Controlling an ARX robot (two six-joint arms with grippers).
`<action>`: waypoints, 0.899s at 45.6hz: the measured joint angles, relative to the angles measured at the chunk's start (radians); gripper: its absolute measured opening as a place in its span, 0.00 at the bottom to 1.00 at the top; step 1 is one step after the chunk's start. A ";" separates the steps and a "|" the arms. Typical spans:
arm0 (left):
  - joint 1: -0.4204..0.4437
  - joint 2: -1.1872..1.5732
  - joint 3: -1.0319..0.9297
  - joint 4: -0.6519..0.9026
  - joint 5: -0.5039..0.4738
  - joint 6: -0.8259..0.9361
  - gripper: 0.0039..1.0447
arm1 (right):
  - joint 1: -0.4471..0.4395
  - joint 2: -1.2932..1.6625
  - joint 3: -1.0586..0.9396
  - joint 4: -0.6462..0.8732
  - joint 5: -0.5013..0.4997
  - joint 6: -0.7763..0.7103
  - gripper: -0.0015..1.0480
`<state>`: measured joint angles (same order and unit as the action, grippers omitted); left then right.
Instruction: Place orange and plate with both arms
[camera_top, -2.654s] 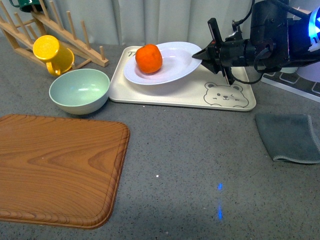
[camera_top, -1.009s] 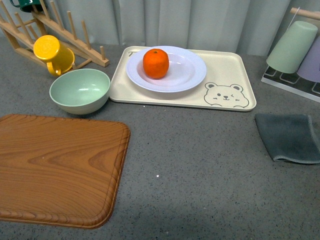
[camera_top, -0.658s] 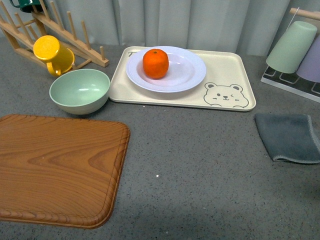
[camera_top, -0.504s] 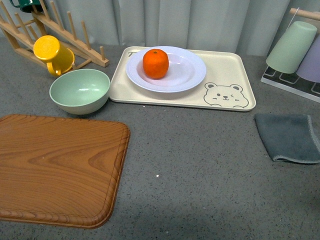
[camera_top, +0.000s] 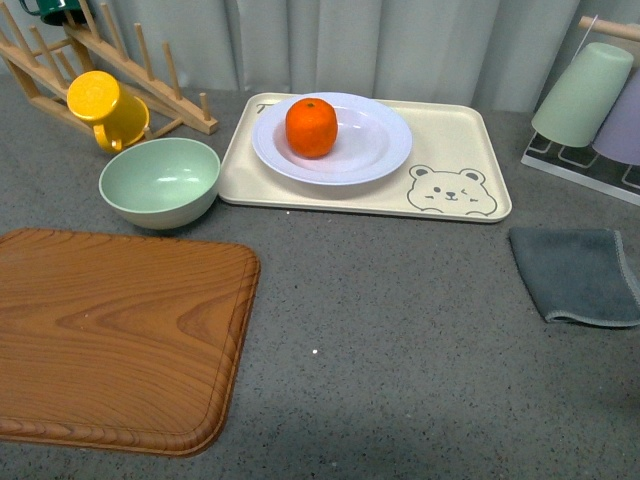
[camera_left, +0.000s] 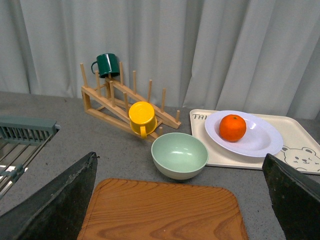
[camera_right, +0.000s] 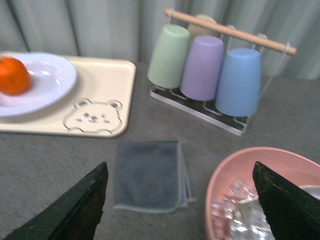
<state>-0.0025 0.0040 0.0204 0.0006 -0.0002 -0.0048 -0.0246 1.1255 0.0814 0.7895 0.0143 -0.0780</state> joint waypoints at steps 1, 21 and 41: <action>0.000 0.000 0.000 0.000 0.000 0.000 0.94 | 0.007 0.019 -0.023 0.082 -0.004 0.013 0.77; 0.000 -0.001 0.000 0.000 0.000 0.000 0.94 | 0.023 -0.470 -0.075 -0.148 -0.013 0.068 0.01; 0.000 -0.001 0.000 0.000 0.000 0.000 0.94 | 0.023 -0.770 -0.076 -0.431 -0.014 0.068 0.01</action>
<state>-0.0025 0.0032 0.0204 0.0002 -0.0006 -0.0048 -0.0017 0.3553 0.0051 0.3580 0.0006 -0.0097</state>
